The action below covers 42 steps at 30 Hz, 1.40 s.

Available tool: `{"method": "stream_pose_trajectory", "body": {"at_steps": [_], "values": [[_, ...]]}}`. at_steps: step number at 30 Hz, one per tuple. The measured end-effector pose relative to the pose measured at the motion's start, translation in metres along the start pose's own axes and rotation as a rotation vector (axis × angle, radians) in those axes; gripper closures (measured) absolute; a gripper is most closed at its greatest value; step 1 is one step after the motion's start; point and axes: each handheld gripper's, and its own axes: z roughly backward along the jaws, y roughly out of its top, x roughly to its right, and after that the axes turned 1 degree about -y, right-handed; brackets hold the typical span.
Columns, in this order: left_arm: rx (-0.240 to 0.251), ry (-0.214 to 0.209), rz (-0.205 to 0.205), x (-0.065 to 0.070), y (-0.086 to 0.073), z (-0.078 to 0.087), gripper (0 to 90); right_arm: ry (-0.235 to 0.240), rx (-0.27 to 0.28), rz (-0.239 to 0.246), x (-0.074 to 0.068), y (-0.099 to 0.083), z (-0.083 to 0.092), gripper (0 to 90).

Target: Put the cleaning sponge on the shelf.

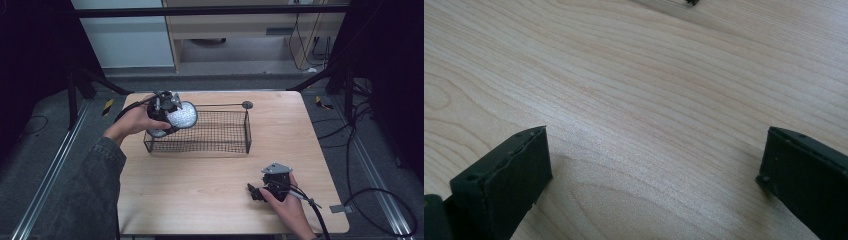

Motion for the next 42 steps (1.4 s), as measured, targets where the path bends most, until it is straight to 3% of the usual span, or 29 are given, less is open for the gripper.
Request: {"method": "stream_pose_trajectory", "body": {"at_steps": [28,33,40,42], "values": [[-0.015,0.002,-0.026,0.001,0.005,-0.016,10.4,0.0,0.0,0.001,0.0,0.0,0.0,0.4],[-0.035,0.004,-0.042,0.002,0.004,-0.02,10.3,0.0,0.0,0.0,0.0,0.0,0.0,0.4],[-0.052,-0.003,-0.042,0.002,0.001,-0.027,9.7,0.0,0.001,0.001,0.0,0.0,0.0,0.4],[-0.044,-0.012,-0.013,0.002,-0.001,-0.029,8.7,-0.001,0.001,0.002,0.0,0.0,0.0,0.4]]}}
